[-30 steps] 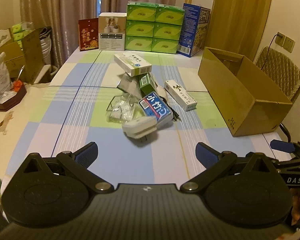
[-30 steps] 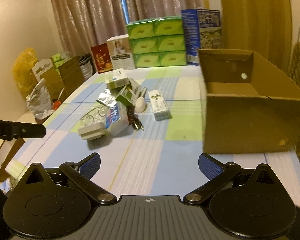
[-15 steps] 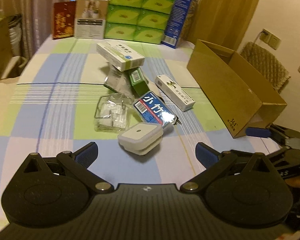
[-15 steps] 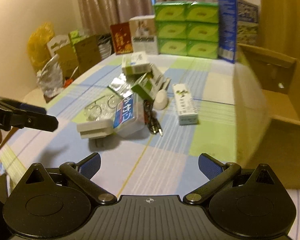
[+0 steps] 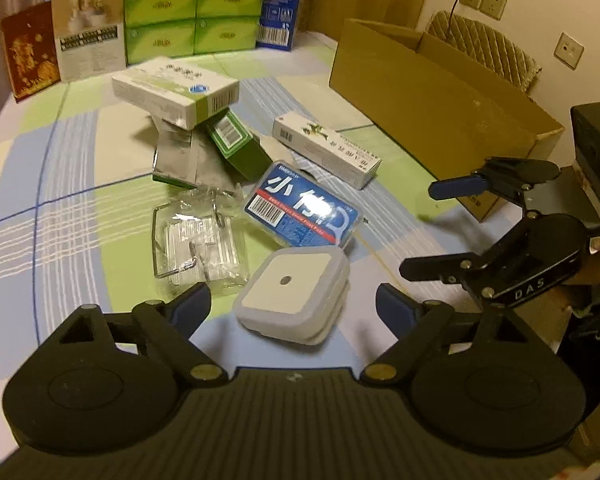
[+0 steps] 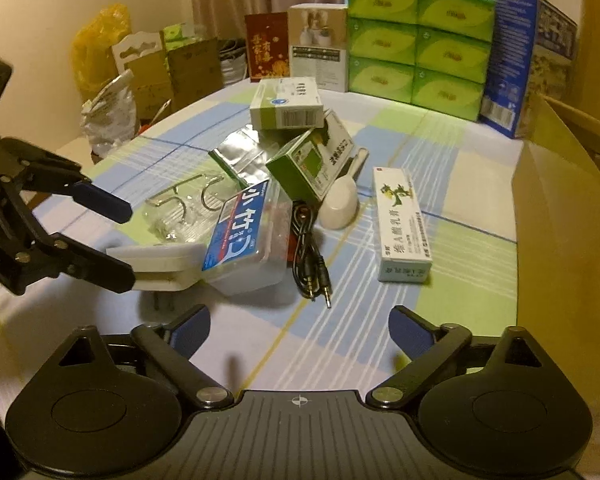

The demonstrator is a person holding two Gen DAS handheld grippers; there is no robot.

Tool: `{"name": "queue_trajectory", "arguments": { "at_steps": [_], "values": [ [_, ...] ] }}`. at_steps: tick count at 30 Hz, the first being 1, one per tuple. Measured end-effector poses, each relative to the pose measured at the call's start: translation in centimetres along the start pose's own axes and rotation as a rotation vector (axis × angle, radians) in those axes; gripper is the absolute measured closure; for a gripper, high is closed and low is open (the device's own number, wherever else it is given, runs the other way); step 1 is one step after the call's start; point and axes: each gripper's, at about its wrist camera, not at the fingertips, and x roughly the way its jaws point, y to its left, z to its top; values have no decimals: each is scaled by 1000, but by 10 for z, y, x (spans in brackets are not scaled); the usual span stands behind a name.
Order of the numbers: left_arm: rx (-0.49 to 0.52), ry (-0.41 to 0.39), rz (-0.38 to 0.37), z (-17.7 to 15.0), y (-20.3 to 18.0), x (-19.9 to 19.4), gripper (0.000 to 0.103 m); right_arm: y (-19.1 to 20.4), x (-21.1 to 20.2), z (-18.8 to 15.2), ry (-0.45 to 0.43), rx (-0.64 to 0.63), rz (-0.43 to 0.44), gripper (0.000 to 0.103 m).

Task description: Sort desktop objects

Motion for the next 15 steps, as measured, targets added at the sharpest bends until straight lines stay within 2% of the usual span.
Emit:
{"name": "queue_trajectory", "arguments": {
  "at_steps": [3,7,15],
  "values": [
    [-3,28,-50,2,8,8,25,4,7,4,7,-31,7,13],
    [-21,49,-146,4,16,18,28,7,14,7,4,-50,18,14],
    [-60,61,-176,4,28,29,28,10,20,7,2,-78,24,16]
  ]
}}
